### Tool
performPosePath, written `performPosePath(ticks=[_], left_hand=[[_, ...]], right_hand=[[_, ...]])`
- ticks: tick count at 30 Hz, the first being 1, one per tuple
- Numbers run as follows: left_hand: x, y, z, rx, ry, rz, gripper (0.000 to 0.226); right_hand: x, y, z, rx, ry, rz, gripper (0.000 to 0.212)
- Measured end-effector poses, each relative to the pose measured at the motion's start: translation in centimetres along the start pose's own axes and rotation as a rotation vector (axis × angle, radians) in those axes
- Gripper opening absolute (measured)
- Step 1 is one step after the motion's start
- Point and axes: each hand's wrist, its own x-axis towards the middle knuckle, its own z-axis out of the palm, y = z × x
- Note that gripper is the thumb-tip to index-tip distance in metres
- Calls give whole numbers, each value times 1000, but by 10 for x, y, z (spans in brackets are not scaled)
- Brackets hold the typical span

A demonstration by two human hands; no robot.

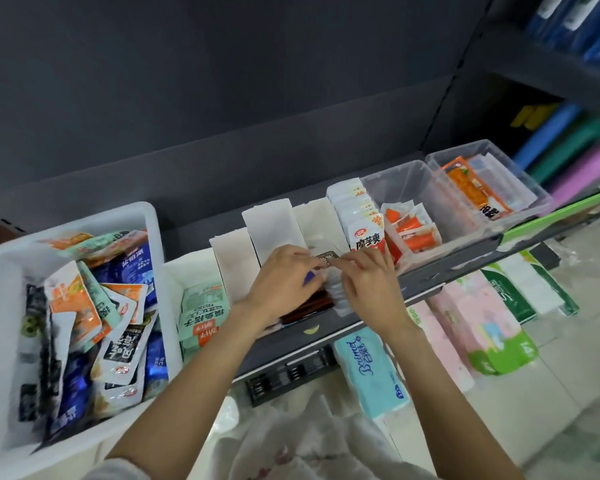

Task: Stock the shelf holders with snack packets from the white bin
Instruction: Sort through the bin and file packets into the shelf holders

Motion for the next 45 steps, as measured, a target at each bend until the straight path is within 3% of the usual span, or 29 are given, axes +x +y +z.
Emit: performPosePath(ticks=[2, 6, 9, 15, 18, 22, 25, 28, 30, 32, 35, 37, 41, 43, 45], left_hand=[[-11, 1, -13, -46, 98, 3, 26], [-63, -12, -43, -167, 584, -33, 24], [-116, -35, -63, -152, 681, -105, 24], [-226, -120, -72, 49, 435, -562, 18], [-267, -156, -73, 127, 368, -718, 28], [-287, -183, -73, 179, 276, -726, 36], [-288, -192, -69, 162, 202, -699, 42], [-287, -196, -67, 159, 190, -673, 43], [-287, -199, -66, 131, 215, -685, 42], [-285, -195, -65, 29, 273, -694, 39], [-279, -181, -66, -307, 318, -776, 33], [-274, -169, -70, -497, 340, -890, 35], [-262, -154, -76, -1246, 551, -1102, 39], [-259, -152, -72, -1316, 571, -1124, 33], [-262, -155, -67, -1209, 585, -1143, 31]], right_hand=[[2, -11, -12, 157, 41, 61, 34], [9, -66, -39, 525, 101, 96, 27], [13, -123, -39, 652, -6, 15, 25], [20, -235, 8, 567, -407, -213, 22], [23, -281, 45, 419, -602, -301, 30], [23, -323, 88, 46, -790, -424, 56], [19, -338, 106, -78, -837, -368, 72], [16, -340, 114, -71, -826, -320, 71], [14, -338, 116, -68, -787, -340, 59], [12, -333, 114, -55, -707, -379, 43], [12, -327, 105, 16, -505, -418, 17], [11, -324, 100, 89, -343, -384, 15], [-2, -326, 89, 201, -189, -289, 13], [-11, -331, 83, 274, -220, -281, 14], [-16, -332, 77, 363, -320, -265, 16]])
